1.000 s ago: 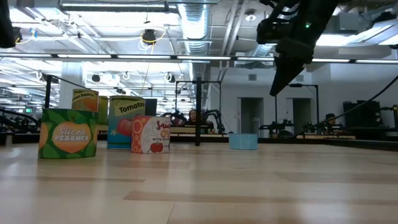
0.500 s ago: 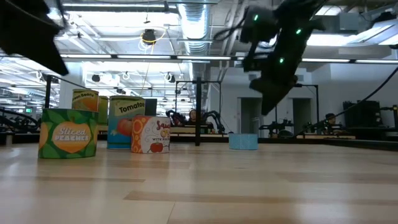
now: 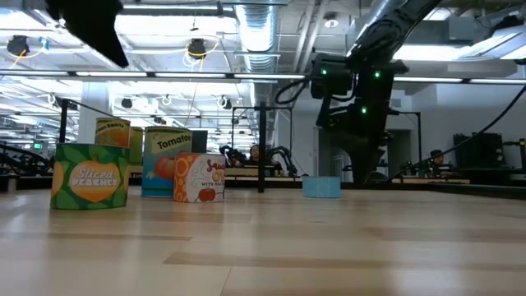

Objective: Pick and place cans onto a shelf
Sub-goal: Put the canned tomatoes on the shelf

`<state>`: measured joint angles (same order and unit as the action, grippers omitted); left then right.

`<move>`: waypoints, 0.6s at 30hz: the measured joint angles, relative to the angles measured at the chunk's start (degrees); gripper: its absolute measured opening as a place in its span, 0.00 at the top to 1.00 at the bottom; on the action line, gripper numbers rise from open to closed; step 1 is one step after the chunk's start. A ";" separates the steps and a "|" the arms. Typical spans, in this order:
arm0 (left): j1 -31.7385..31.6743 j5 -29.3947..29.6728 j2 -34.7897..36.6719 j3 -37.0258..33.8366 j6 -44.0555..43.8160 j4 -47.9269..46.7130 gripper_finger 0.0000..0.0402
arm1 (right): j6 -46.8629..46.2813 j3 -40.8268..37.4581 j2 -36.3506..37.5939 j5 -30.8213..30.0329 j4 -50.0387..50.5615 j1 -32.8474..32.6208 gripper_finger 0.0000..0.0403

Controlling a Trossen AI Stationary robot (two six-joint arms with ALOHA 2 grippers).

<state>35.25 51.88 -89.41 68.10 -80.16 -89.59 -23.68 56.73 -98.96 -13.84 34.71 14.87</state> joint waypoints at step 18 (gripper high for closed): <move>0.05 0.45 4.99 -0.01 8.23 3.38 1.00 | 11.30 12.15 -1.53 10.62 -10.70 -7.59 0.98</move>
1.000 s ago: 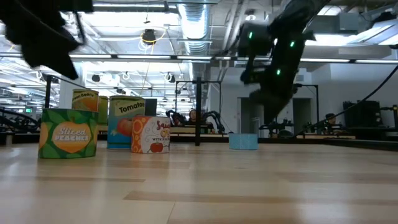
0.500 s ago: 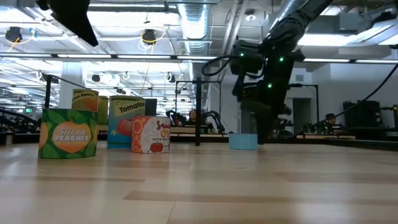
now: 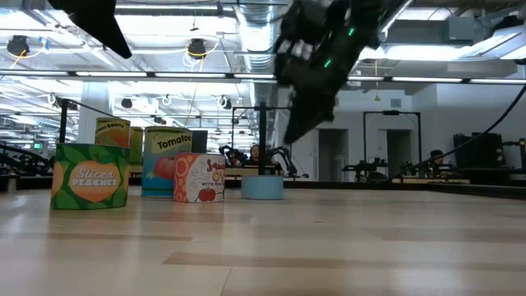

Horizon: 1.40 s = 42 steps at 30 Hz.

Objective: Pick and place cans onto a shelf
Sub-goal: Put the canned tomatoes on the shelf

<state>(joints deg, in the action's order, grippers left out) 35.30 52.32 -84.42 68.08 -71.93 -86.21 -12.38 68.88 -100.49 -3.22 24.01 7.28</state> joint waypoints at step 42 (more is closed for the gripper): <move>-31.11 -31.61 4.79 0.34 66.93 21.73 1.00 | 3.88 0.07 26.90 -6.30 26.95 -10.16 0.96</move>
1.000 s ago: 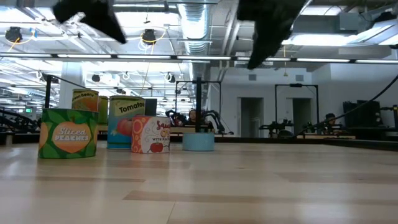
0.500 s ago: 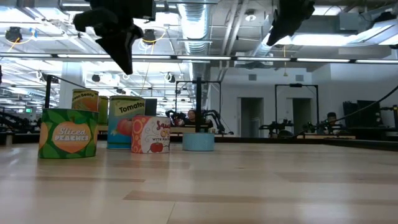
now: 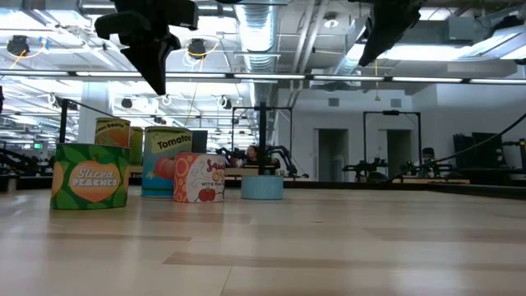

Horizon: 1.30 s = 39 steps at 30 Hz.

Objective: Pick and place cans onto a shelf
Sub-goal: Put the canned tomatoes on the shelf

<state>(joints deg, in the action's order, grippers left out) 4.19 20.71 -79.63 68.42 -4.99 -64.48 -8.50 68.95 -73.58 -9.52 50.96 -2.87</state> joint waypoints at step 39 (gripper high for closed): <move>0.35 -11.39 -1.05 -5.01 -2.16 8.95 0.74 | -0.01 -0.02 0.00 0.02 2.65 0.00 0.93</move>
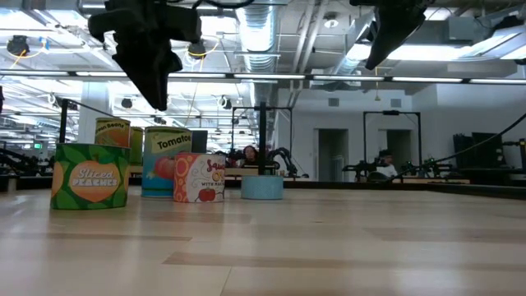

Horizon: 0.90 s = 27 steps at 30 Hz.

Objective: Pick and place cans onto a shelf
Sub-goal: Put the canned tomatoes on the shelf

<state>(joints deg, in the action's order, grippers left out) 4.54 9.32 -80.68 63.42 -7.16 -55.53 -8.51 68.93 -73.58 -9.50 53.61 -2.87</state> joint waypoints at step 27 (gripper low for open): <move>0.17 1.62 -8.89 3.30 1.40 -1.93 1.00 | 0.00 -0.04 -0.02 0.02 2.30 0.00 0.93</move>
<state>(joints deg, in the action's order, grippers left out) 4.71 10.94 -89.57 66.71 -5.76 -57.46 -8.51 68.88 -73.60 -9.47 55.91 -2.87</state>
